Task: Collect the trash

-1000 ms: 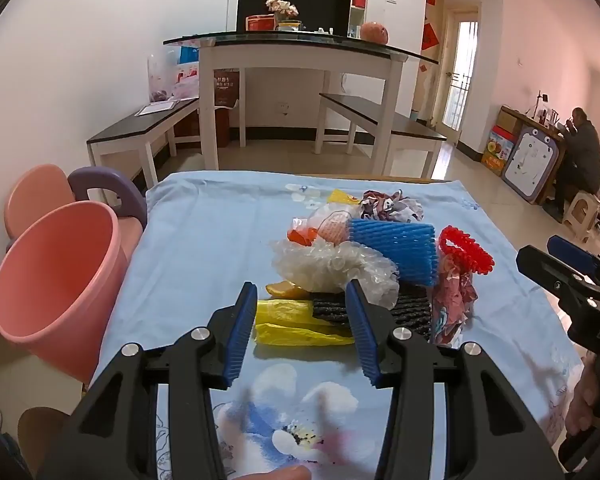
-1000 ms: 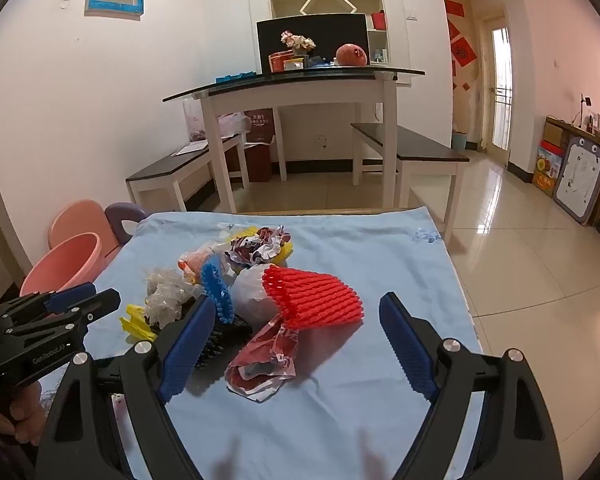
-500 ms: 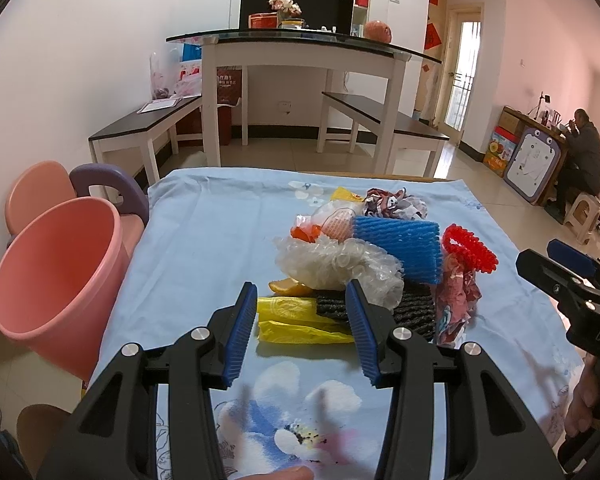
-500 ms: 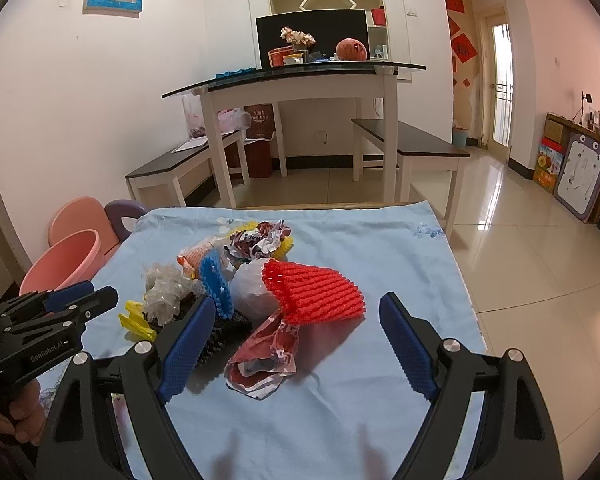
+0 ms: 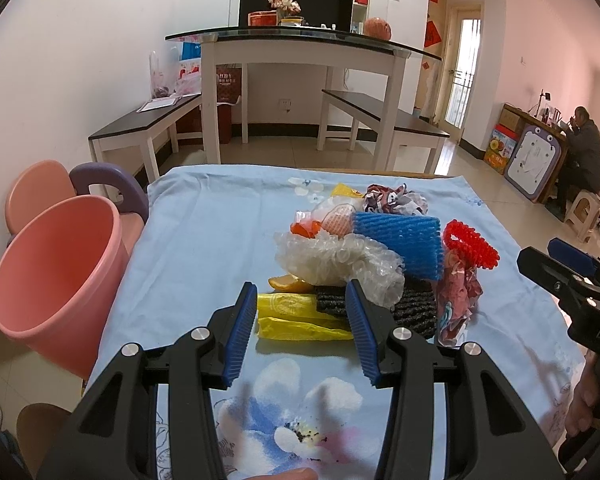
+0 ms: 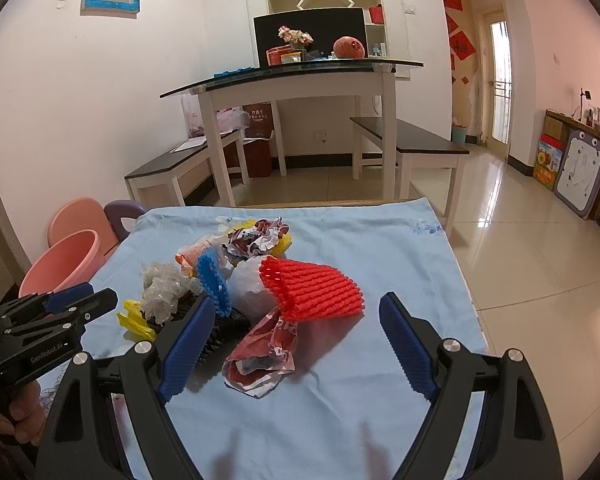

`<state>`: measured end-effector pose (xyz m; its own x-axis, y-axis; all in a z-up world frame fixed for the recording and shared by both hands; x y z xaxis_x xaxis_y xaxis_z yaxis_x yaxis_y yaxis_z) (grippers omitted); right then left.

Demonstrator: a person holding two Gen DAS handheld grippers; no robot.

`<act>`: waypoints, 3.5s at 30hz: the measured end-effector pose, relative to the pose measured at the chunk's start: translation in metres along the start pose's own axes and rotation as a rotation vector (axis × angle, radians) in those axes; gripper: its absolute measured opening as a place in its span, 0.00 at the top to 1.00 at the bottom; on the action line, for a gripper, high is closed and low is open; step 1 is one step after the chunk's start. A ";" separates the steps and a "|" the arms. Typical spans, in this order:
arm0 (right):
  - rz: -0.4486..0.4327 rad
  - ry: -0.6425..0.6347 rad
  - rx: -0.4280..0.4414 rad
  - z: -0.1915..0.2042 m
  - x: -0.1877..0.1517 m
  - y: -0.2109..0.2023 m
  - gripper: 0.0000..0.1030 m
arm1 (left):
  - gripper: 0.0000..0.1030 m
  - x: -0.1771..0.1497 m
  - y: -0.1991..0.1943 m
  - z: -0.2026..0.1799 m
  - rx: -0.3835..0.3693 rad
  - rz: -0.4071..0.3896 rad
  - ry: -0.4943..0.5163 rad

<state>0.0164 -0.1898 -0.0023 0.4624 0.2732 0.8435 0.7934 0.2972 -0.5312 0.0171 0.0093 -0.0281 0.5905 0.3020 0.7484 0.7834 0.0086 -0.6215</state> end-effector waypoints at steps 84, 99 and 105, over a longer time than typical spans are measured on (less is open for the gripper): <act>0.114 0.025 0.062 -0.013 0.005 0.049 0.68 | 0.96 0.004 -0.002 -0.018 -0.204 0.024 -0.014; 0.029 0.056 0.037 -0.022 0.031 0.028 0.96 | 0.96 0.022 -0.025 0.000 -0.225 -0.057 -0.057; -0.062 0.002 0.093 0.003 0.067 0.014 0.95 | 0.96 0.035 -0.040 0.023 -0.201 -0.123 -0.093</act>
<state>0.0572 -0.1642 0.0462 0.4148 0.2502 0.8749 0.7802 0.3969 -0.4834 0.0021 0.0412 0.0177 0.4751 0.3966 0.7855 0.8766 -0.1359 -0.4616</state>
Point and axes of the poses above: each gripper's, at about its wrist camera, not at the fingertips, and y roughly the way its jaws point, z to its left, x to its top, the point moved 3 cm from there along y, roughly the way its jaws point, and after that the axes turned 13 degrees about -y, right-handed, at the moved point
